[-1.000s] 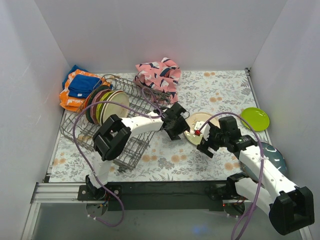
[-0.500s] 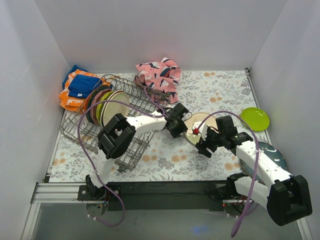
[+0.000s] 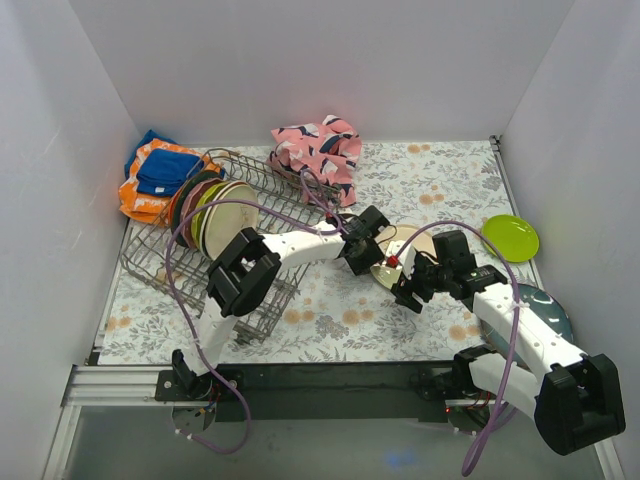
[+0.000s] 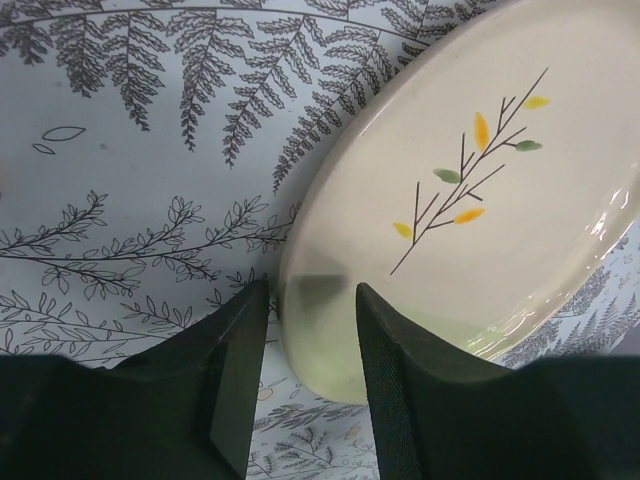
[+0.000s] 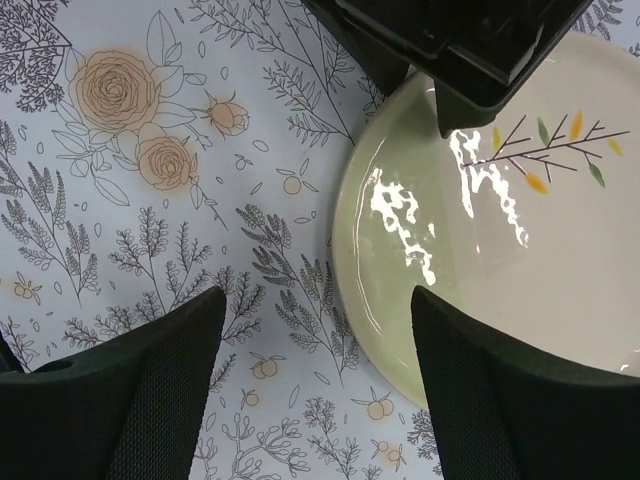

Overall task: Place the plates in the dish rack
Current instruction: Grab a plate with the left arm

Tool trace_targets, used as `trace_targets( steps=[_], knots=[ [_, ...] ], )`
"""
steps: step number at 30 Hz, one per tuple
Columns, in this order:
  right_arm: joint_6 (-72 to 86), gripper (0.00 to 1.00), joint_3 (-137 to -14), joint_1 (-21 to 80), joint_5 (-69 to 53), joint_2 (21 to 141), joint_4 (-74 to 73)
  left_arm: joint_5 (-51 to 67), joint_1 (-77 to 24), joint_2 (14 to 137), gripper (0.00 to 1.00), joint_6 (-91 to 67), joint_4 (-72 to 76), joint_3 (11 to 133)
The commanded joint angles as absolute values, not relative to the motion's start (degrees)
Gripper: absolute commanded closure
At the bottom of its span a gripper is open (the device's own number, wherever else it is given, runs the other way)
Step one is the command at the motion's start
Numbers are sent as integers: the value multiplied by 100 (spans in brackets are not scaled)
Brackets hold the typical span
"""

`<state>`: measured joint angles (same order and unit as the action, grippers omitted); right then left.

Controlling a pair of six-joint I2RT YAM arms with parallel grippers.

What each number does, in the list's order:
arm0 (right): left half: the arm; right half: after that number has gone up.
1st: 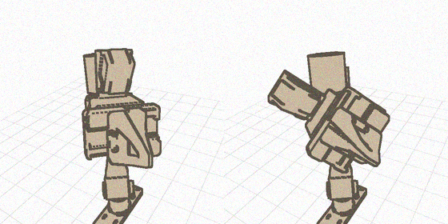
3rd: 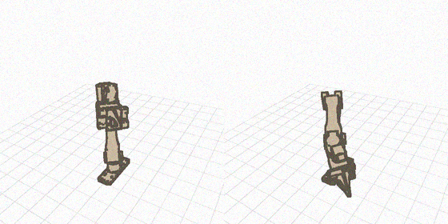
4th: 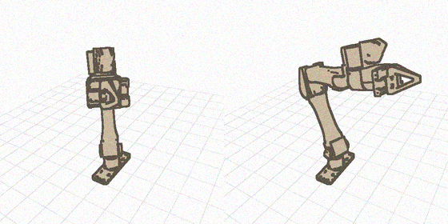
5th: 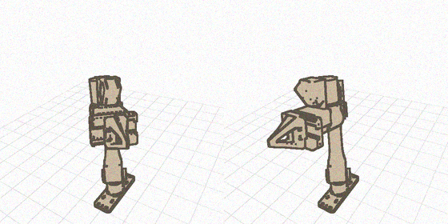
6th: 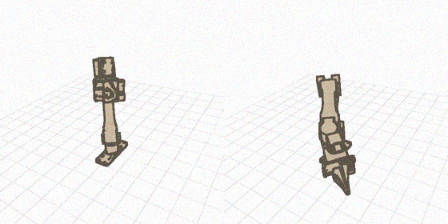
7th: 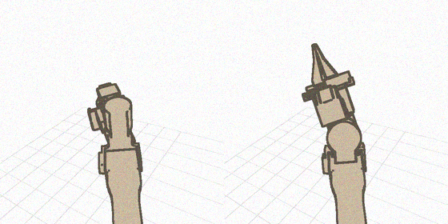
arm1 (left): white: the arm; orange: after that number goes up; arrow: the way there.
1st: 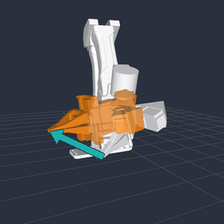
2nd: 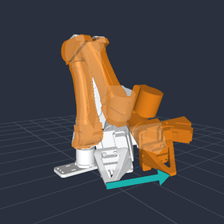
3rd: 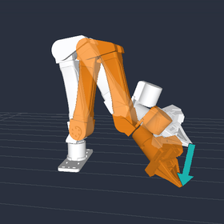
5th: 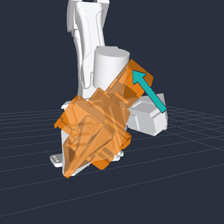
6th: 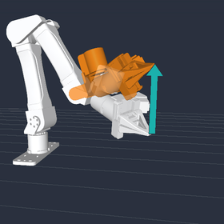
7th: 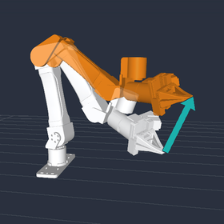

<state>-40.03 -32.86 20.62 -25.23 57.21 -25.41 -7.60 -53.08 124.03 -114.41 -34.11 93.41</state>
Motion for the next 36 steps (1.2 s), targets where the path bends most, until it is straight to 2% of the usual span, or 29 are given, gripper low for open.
trace_targets(
  steps=[1,8,11,12,13,27,36],
  knots=[
    [-3911,20,-3313,2039,-2496,5730,-2347,-1063,-5379,12612,61,-11400,-3849,9535],
    [-3973,20,-3331,2039,-2470,5792,-2355,-1388,-5458,12920,66,-11180,-4306,9992],
    [-4139,20,-3305,2030,-2540,5766,-2364,-1380,-5476,12990,84,-11101,-4307,10011],
    [-4244,20,-3296,2030,-2549,5757,-2390,-1345,-5484,12999,86,-11092,-4307,10019],
    [-4315,20,-3287,2039,-2558,5739,-2391,-1345,-5484,12990,100,-11066,-4307,10028],
    [-4790,18,-3085,2241,-2127,5634,-1925,-1064,-5502,12367,100,-10934,-4166,10151],
    [-6072,15,-2330,2259,-1880,5045,-1450,-738,-5502,12164,100,-10978,-3894,10099]
  ],
)
